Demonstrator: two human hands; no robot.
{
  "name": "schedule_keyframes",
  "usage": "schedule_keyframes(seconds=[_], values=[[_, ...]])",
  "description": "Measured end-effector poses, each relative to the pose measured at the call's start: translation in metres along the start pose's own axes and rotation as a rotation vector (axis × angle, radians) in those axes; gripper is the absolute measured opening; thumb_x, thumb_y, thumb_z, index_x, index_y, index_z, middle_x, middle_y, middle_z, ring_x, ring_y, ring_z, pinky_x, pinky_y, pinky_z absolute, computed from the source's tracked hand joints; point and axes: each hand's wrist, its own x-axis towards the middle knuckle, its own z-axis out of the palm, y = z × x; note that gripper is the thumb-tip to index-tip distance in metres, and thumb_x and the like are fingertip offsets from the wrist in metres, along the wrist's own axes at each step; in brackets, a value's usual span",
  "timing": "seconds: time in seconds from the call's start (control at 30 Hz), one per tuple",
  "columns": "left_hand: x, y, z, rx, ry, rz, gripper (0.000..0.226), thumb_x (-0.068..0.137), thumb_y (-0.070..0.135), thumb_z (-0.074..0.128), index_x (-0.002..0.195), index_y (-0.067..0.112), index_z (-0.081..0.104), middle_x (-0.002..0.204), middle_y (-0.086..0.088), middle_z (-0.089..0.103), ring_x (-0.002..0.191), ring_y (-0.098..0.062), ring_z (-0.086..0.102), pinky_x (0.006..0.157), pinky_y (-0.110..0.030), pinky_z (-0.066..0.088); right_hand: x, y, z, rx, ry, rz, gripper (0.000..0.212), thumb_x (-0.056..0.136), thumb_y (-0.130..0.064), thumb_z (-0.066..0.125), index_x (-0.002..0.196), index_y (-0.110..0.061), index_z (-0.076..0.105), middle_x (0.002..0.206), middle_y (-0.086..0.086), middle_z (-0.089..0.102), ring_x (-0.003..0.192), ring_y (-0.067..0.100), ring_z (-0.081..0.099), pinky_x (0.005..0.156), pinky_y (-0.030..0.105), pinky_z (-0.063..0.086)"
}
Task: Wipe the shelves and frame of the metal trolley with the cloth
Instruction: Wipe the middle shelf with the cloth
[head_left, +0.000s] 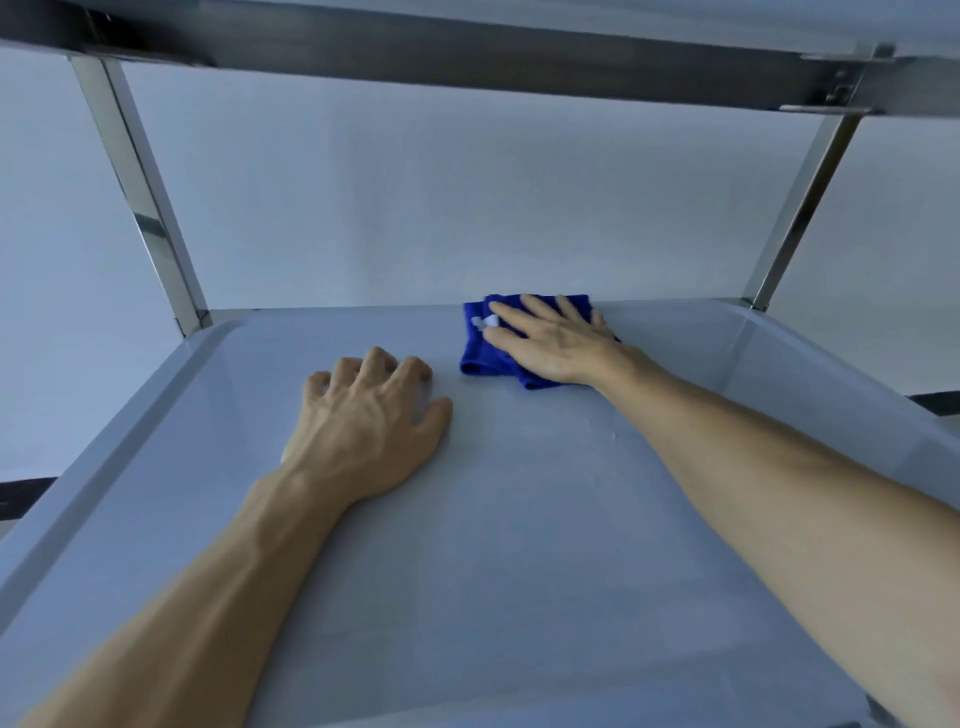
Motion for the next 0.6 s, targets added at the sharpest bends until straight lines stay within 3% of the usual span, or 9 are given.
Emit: schedule_keyframes(seconds=[0.2,0.4,0.5,0.6], values=[[0.0,-0.004,-0.004,-0.052,-0.008,-0.017,0.049,0.092,0.065,0.034,0.134,0.044,0.047,0.145,0.009,0.045,0.135,-0.021,0.04,0.112,-0.04,0.026,-0.068,0.04,0.005,0.0,0.01,-0.152,0.075,0.073,-0.088,0.007,0.144,-0.067,0.003,0.165,-0.024,0.004,0.155,0.012,-0.002,0.124,0.048,0.005],[-0.004,-0.002,0.001,-0.093,0.034,0.013,0.047,0.094,0.06,0.038,0.134,0.039,0.052,0.143,0.009,0.048,0.134,-0.018,0.042,0.114,-0.037,0.025,-0.056,0.122,-0.02,-0.035,-0.003,0.132,0.07,0.086,-0.082,0.012,0.152,-0.058,0.009,0.168,-0.014,0.004,0.156,0.018,-0.002,0.125,0.049,0.004],[0.0,0.0,0.006,-0.08,0.045,0.021,0.046,0.095,0.059,0.037,0.132,0.038,0.052,0.142,0.009,0.049,0.134,-0.019,0.042,0.113,-0.038,0.025,-0.018,0.112,-0.02,-0.095,0.035,0.239,0.072,0.09,-0.078,0.008,0.156,-0.049,0.009,0.169,-0.006,0.008,0.155,0.027,0.004,0.122,0.054,0.003],[0.005,0.0,0.008,-0.061,0.047,0.0,0.045,0.093,0.06,0.036,0.13,0.039,0.052,0.139,0.006,0.049,0.132,-0.023,0.042,0.11,-0.04,0.026,-0.002,0.069,-0.01,-0.08,0.064,0.13,0.072,0.093,-0.074,0.011,0.157,-0.041,0.013,0.168,-0.006,0.013,0.154,0.026,0.009,0.121,0.054,0.008]])
